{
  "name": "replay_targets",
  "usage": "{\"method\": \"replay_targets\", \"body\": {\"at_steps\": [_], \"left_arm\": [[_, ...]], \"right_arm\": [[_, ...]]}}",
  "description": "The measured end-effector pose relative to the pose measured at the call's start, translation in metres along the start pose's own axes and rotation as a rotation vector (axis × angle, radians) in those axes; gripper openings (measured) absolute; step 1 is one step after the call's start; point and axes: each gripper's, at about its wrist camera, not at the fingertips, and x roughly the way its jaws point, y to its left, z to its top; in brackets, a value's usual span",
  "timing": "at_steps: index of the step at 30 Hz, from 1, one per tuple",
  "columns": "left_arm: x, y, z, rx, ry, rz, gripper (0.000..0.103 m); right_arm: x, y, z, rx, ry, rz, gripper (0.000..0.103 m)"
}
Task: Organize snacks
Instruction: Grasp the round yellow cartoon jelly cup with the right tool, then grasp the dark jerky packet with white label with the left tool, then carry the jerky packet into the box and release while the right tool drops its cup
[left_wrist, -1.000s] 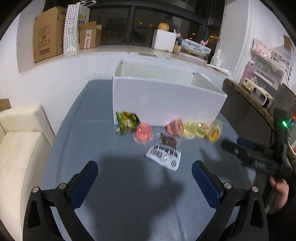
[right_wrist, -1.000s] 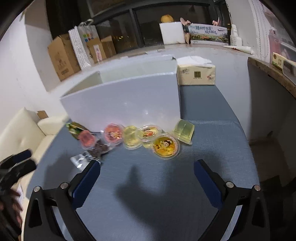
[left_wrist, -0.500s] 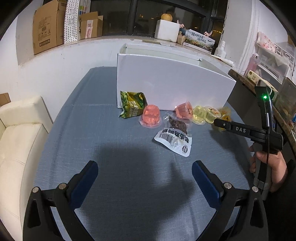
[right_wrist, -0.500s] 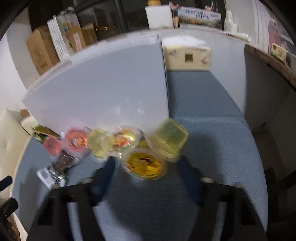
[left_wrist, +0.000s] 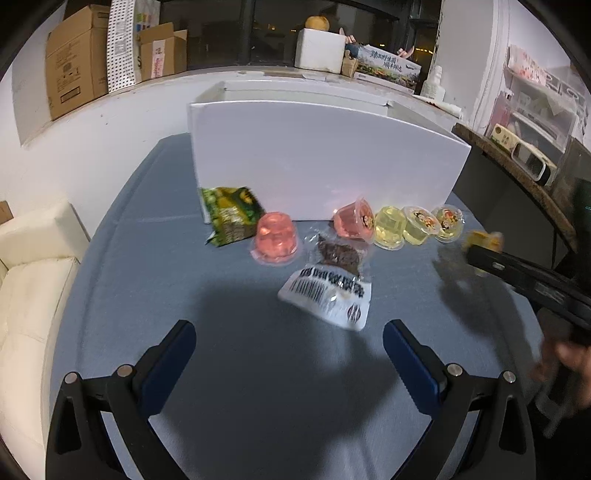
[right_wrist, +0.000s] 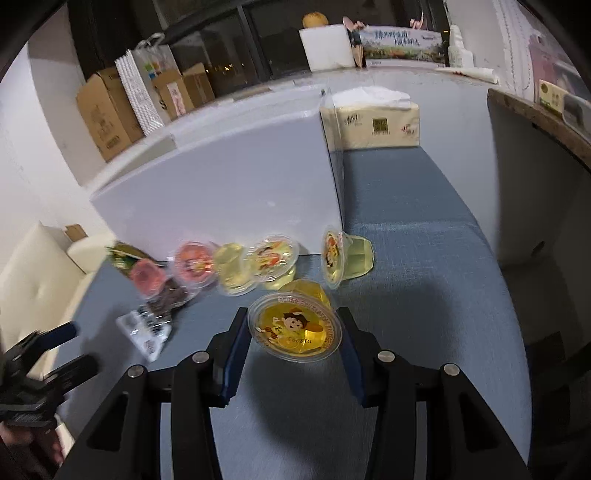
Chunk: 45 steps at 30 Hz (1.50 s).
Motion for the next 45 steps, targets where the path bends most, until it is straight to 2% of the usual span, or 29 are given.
{"method": "replay_targets", "body": {"at_steps": [8,11,13,15,19,20,21,22,26,32,38,45], "left_arm": [[0.041,-0.029,0.025,0.044,0.035,0.028,0.103],[0.054,-0.032,0.031,0.023,0.048,0.049,0.103],[0.064,-0.030,0.034,-0.019,0.074,0.027,0.103],[0.073,-0.029,0.035,-0.037,0.094,0.060,0.103],[0.077,-0.031,0.034,-0.009,0.068,0.099,0.102],[0.078,-0.032,0.035,-0.001,0.062,0.104,0.097],[0.076,-0.032,0.035,0.009,0.055,0.109,0.085],[0.073,-0.034,0.034,0.016,0.047,0.107,0.079],[0.061,-0.034,0.032,0.017,0.051,0.053,0.062],[0.033,-0.027,0.016,0.007,0.005,-0.016,0.062],[-0.013,-0.023,0.008,0.007,-0.094,-0.064,0.062],[-0.052,-0.017,0.044,0.017,-0.205,-0.071,0.062]], "right_arm": [[-0.046,0.009,-0.011,0.002,-0.071,0.058,0.050],[-0.052,0.011,-0.015,0.000,-0.081,0.066,0.050],[-0.054,0.009,-0.017,0.004,-0.081,0.071,0.050],[-0.053,0.008,-0.018,0.013,-0.079,0.079,0.050],[-0.052,0.005,-0.020,0.022,-0.077,0.082,0.050],[-0.052,0.005,-0.021,0.023,-0.076,0.082,0.050],[-0.051,0.005,-0.021,0.025,-0.076,0.084,0.050],[-0.052,0.004,-0.021,0.027,-0.077,0.087,0.050],[-0.052,0.007,-0.023,0.023,-0.079,0.092,0.050],[-0.054,0.016,-0.023,0.004,-0.087,0.105,0.050],[-0.062,0.026,-0.020,-0.013,-0.108,0.123,0.050],[-0.068,0.041,0.007,-0.048,-0.147,0.141,0.050]]}}
